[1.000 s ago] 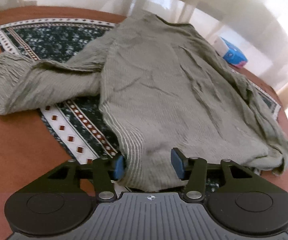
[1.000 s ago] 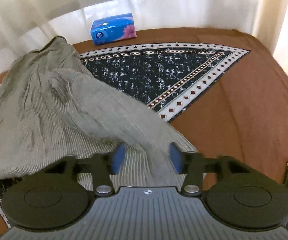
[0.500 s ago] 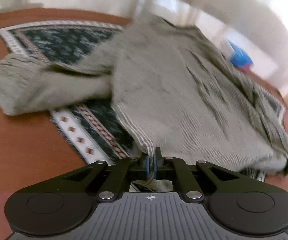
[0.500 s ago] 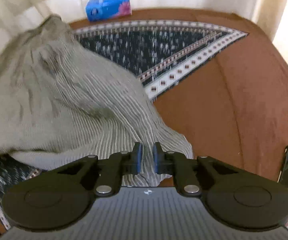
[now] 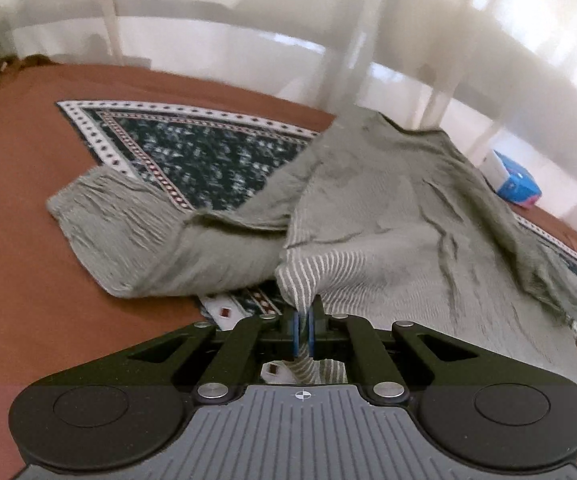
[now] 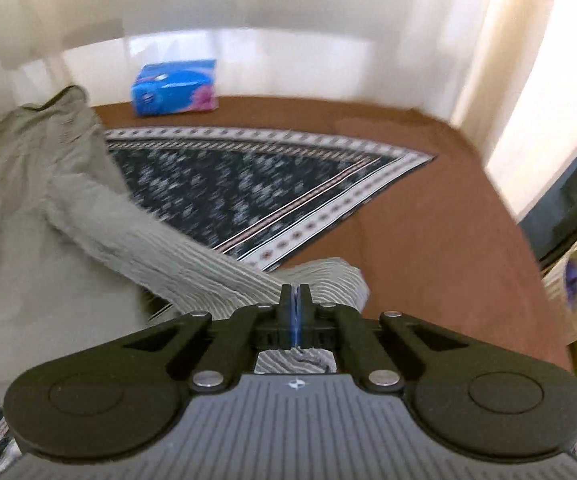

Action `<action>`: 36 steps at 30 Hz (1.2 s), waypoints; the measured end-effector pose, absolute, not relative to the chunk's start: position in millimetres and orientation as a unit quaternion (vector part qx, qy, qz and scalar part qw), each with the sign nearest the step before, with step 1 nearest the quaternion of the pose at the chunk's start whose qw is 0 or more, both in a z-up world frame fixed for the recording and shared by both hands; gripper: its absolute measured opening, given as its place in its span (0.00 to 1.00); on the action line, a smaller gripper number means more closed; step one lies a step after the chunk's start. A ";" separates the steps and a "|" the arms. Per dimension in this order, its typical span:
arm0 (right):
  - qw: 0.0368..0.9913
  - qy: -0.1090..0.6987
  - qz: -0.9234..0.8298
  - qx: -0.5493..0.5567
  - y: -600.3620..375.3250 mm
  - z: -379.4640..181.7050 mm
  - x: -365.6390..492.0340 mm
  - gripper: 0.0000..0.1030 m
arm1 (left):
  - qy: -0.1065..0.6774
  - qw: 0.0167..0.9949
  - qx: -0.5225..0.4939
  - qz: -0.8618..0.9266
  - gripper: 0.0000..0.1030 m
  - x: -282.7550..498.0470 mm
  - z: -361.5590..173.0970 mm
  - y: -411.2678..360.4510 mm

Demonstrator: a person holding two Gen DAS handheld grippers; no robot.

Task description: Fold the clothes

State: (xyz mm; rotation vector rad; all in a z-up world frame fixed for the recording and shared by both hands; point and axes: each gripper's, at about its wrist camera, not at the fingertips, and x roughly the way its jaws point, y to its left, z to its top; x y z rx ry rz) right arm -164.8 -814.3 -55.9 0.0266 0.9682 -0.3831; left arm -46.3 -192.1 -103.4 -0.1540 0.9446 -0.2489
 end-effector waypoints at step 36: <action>0.836 0.547 -0.014 0.048 -719.0 -147.9 -201.7 0.64 | 0.512 0.835 -0.062 -0.193 0.62 -74.9 -172.9 -195.6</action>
